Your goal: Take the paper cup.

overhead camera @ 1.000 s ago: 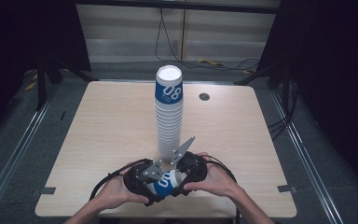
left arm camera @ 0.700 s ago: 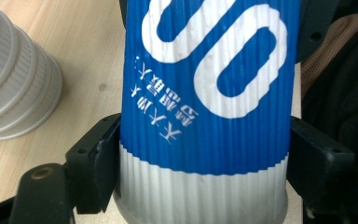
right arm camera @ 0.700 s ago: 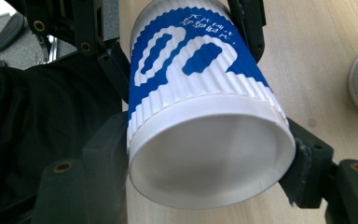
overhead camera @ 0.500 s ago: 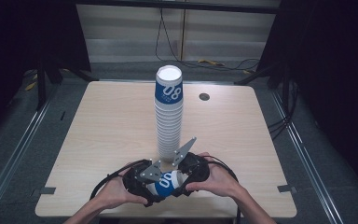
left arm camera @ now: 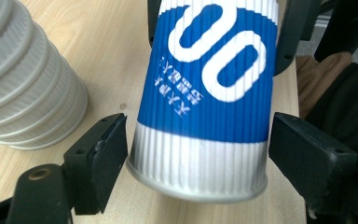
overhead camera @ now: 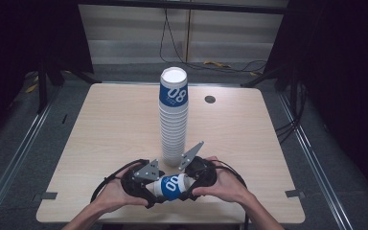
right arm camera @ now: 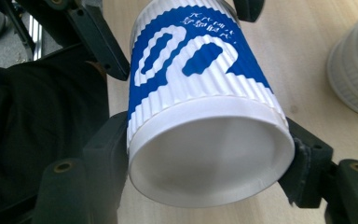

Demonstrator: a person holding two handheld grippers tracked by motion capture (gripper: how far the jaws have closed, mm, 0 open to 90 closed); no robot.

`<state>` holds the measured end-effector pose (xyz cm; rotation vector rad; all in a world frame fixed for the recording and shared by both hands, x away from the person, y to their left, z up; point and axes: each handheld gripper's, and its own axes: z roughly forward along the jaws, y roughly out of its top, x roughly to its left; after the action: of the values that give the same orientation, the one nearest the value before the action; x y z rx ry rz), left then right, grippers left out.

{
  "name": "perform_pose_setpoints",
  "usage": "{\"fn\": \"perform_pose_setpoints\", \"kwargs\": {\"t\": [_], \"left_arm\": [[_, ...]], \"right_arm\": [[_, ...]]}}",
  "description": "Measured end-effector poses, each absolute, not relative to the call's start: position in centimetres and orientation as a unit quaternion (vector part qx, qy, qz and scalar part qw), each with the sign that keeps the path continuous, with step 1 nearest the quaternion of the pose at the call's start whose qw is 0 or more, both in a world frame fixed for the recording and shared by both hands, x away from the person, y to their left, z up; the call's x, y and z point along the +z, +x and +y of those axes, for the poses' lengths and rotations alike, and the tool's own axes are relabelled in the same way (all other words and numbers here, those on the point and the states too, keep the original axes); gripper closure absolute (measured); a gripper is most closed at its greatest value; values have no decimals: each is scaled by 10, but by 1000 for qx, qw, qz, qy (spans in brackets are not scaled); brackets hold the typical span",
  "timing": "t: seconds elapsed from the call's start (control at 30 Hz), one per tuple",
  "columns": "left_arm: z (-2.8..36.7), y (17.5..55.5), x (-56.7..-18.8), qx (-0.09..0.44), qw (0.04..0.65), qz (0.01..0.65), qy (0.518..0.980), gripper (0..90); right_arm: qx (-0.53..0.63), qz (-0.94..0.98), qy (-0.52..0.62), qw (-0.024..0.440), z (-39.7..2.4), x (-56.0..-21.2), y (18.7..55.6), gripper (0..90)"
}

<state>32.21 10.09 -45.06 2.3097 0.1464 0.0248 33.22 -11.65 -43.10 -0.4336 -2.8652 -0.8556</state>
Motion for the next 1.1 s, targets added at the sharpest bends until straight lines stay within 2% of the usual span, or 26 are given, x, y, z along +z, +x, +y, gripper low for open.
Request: {"fn": "perform_pose_setpoints", "kwargs": {"t": [0.2,0.37,0.7,1.1], "left_arm": [[105,326,-451,7,424,73,903,228],[112,328,-450,9,447,85,890,197],[127,335,-446,-18,504,118,855,181],[136,336,-443,3,541,145,828,171]], "right_arm": [[-290,-944,-148,57,-121,-431,333,289],[-289,-944,-150,52,-121,-432,336,288],[-303,-937,-168,46,-128,-436,340,287],[-350,-921,-169,37,-137,-434,336,287]]}}
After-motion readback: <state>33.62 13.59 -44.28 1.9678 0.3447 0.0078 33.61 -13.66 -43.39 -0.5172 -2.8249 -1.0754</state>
